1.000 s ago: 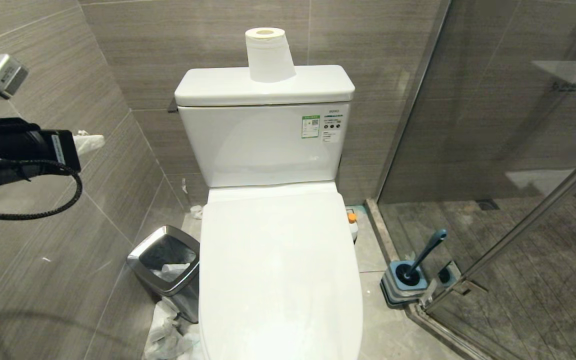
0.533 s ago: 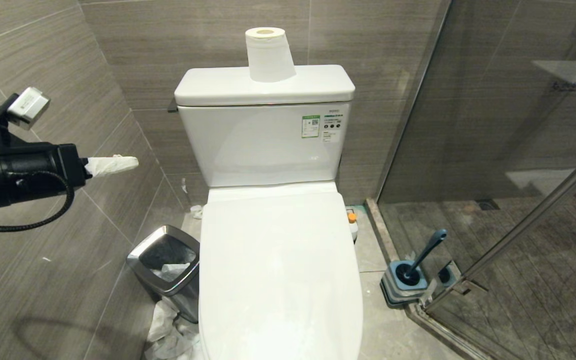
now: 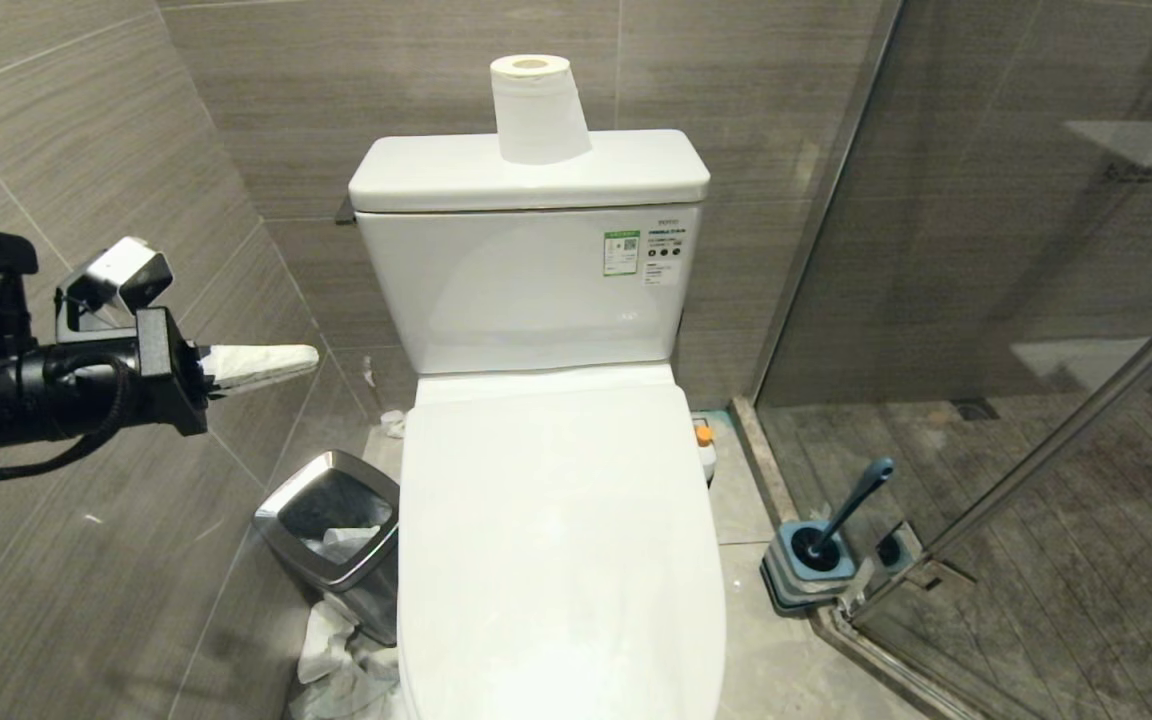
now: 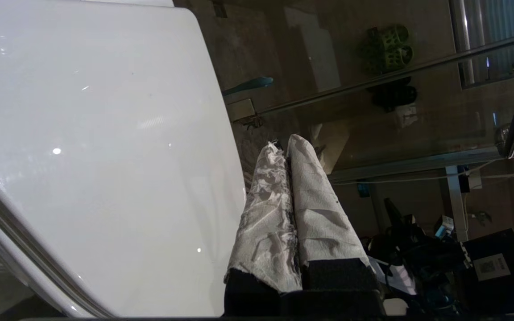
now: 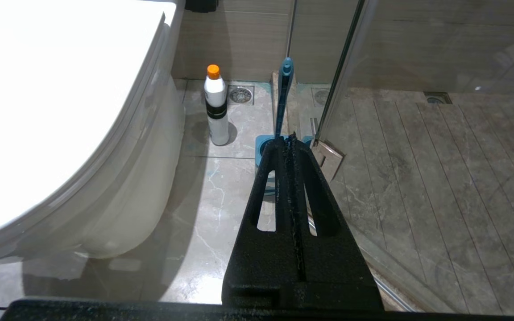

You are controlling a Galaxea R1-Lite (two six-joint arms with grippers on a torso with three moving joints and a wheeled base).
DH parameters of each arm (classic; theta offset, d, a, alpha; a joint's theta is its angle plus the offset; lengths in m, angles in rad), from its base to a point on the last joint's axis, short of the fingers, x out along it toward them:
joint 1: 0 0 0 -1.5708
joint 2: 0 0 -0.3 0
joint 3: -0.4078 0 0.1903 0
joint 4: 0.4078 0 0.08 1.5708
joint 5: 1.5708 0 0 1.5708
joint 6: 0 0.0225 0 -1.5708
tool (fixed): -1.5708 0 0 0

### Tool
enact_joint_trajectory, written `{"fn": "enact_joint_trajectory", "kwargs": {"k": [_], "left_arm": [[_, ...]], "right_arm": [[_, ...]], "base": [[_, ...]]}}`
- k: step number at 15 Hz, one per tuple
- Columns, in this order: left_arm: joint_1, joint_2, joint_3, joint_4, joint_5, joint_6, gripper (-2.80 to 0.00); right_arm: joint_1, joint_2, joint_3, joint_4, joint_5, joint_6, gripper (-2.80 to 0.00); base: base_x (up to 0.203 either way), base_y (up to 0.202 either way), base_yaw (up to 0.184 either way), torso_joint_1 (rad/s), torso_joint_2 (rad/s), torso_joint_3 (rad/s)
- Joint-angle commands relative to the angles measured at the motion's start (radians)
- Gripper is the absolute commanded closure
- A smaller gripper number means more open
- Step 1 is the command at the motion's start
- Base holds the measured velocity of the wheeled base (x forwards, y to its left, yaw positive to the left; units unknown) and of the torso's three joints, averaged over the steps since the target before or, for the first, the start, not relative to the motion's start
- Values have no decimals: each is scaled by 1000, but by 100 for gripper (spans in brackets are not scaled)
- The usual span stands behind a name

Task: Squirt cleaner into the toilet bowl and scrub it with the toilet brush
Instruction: Use the left hand to lift the toilet lid slightly

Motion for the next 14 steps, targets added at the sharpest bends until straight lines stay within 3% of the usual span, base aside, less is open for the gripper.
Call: {"fn": "enact_joint_trajectory", "kwargs": {"k": [1, 5, 10, 14], "left_arm": [[1, 69, 73, -96, -10, -1, 0], [15, 178, 144, -242, -10, 12, 0], [22, 266, 212, -253, -12, 118, 0], [35, 317, 251, -252, -60, 206, 0]], "right_arm": [[0, 2, 0, 0, 0, 0, 0], [0, 2, 0, 0, 0, 0, 0], [0, 2, 0, 0, 0, 0, 0], [0, 2, 0, 0, 0, 0, 0]], "base": [[0, 0, 0, 0, 0, 0], [0, 0, 0, 0, 0, 0], [0, 0, 0, 0, 0, 0], [0, 0, 0, 0, 0, 0]]}}
